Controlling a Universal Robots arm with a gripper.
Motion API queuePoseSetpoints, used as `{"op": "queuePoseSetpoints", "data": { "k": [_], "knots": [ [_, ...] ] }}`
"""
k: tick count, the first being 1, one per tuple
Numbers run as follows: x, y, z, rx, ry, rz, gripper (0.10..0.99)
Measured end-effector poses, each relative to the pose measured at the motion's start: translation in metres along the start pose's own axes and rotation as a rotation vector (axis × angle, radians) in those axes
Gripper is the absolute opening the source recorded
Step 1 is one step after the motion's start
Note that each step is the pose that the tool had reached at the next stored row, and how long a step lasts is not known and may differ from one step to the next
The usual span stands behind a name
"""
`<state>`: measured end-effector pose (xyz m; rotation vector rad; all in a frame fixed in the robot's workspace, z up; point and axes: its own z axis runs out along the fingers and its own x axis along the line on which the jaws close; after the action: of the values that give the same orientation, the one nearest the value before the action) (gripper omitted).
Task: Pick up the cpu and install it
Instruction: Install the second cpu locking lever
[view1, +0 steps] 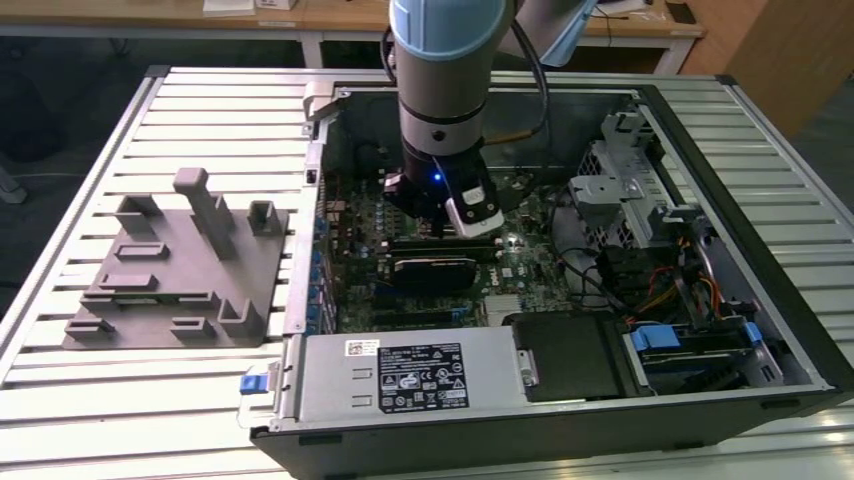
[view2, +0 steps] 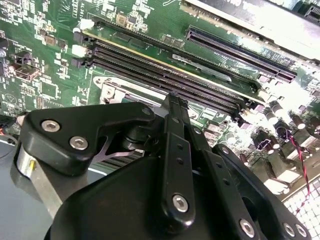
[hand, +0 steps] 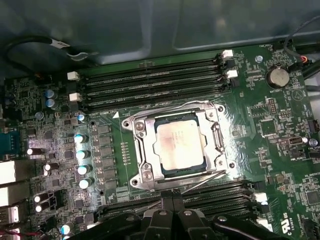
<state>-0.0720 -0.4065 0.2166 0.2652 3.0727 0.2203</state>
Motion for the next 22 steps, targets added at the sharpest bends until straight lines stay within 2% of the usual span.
{"op": "queuePoseSetpoints", "data": {
  "k": [4,5,9,16,22],
  "knots": [
    [-0.0001,-0.0006,0.0002,-0.002,0.0007,-0.001,0.106],
    [0.0002,-0.0029,0.0007,-0.016,0.0031,-0.002,0.106],
    [0.0013,-0.0063,0.0019,-0.046,0.0088,-0.004,0.106],
    [0.0037,-0.0109,0.004,-0.059,0.0112,-0.005,0.106],
    [0.0073,-0.0126,0.0078,-0.074,0.0137,-0.005,0.106]
  ]
}}
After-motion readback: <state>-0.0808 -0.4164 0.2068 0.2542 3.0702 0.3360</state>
